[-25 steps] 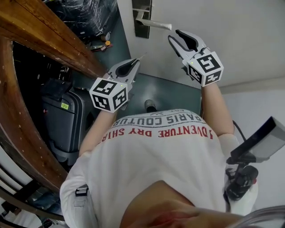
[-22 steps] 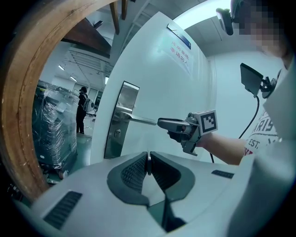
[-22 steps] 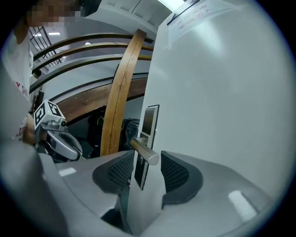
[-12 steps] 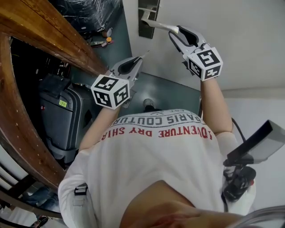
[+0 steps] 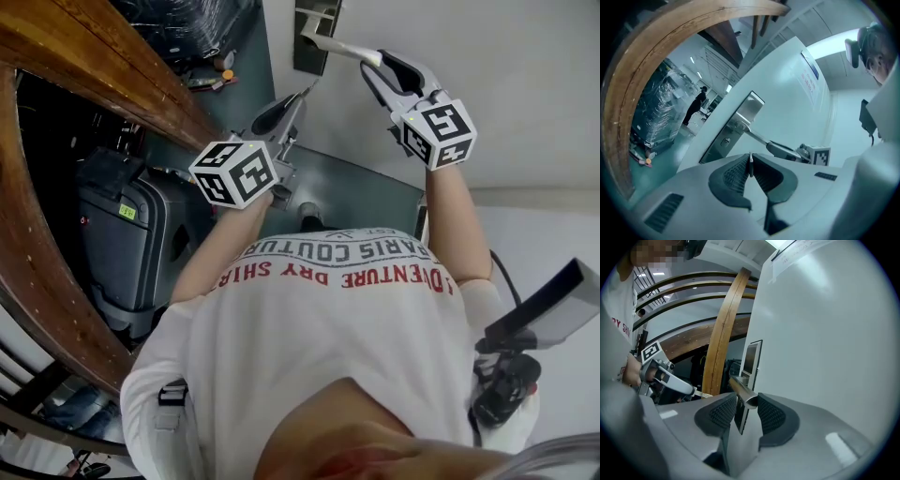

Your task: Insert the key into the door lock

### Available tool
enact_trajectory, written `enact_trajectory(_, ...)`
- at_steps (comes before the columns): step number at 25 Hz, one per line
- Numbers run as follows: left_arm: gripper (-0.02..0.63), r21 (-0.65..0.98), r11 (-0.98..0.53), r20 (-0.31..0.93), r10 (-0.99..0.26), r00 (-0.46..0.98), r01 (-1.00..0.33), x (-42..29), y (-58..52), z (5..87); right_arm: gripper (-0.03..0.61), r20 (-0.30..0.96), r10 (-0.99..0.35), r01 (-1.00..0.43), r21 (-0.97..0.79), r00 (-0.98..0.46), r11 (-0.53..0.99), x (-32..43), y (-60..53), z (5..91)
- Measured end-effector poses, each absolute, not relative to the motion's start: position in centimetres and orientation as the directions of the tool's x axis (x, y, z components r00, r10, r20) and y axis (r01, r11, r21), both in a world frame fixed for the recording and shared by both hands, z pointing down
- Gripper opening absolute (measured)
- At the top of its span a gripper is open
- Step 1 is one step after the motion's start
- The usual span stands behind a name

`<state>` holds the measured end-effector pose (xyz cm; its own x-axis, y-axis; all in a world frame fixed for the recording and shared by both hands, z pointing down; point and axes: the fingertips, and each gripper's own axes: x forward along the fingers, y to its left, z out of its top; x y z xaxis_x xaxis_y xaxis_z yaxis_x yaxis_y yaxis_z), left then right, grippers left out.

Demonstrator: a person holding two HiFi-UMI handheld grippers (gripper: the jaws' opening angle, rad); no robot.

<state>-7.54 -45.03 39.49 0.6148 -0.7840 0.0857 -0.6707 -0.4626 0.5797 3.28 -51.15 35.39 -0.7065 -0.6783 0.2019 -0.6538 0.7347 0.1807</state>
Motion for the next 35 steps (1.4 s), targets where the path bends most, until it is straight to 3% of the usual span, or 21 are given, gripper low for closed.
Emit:
enact_trajectory(6,0.021,0.834,-0.346,-0.063,-0.833,0.550,-0.430,-8.0,-47.5,39.7,0.138,0.204,-0.682,-0.657,0.184,-0.702,0.731,3.4,-50.8,35.2)
enact_trajectory(12,0.021,0.939,-0.240,-0.101,-0.878,0.468,-0.247,-8.3,-49.7,41.7,0.138,0.204,-0.680,-0.656,0.179,-0.705,0.734,3.2,-50.3,35.3)
enact_trajectory(35,0.021,0.981,-0.153,-0.099,-0.919,0.382,-0.116,-8.1,-52.5,43.6,0.138,0.201,-0.681,-0.658,0.177,-0.704,0.732,3.0,-49.7,34.8)
